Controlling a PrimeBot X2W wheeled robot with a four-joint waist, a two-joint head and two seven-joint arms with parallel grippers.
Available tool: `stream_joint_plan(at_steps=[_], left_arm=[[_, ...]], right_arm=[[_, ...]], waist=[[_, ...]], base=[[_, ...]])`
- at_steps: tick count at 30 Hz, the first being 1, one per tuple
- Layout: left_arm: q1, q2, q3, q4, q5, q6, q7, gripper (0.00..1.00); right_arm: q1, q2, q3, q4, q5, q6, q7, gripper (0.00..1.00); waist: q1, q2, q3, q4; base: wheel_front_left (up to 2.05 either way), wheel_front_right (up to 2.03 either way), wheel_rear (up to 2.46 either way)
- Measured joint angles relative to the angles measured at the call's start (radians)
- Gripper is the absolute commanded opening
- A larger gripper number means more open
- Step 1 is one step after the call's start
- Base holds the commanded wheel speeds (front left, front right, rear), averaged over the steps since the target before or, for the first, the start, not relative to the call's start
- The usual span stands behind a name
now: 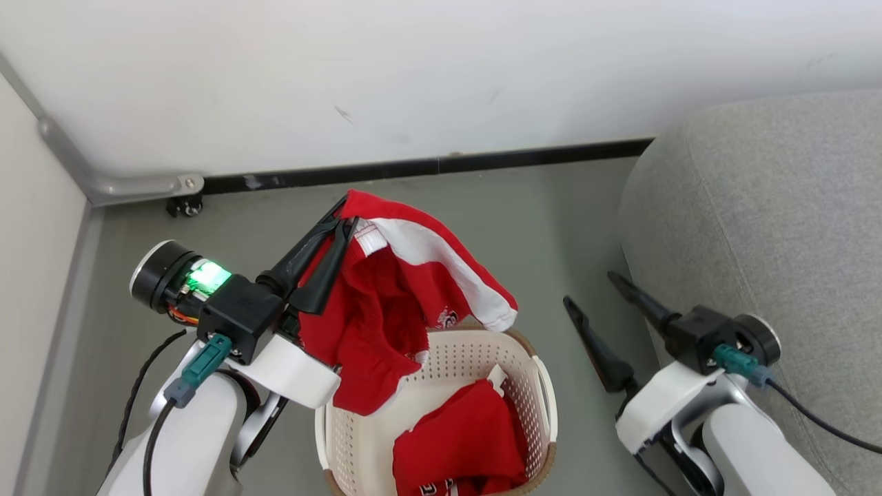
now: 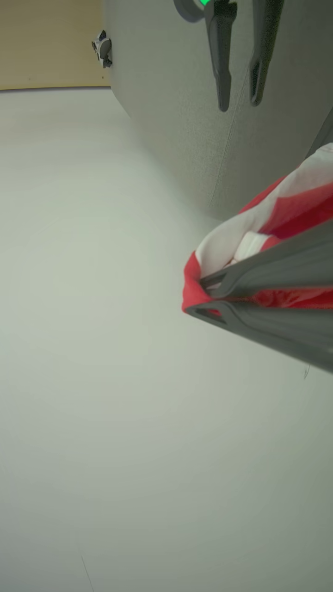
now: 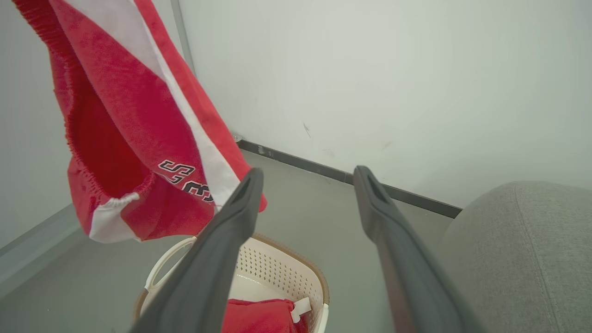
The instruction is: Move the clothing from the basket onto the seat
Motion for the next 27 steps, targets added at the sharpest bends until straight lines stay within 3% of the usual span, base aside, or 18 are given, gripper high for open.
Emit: stream_joint_plan(at_steps=[27], left_arm=[[0.0,0.044,-0.12,-0.083,-0.107,-0.04,0.071,0.0]], right_arm=[[-0.001,-0.144,0.329,-0.063,0.085,0.001,0.099,1.0]], waist=[[0.0,0.0,-0.141,0.011]], base=[[0.0,0.0,0.0]])
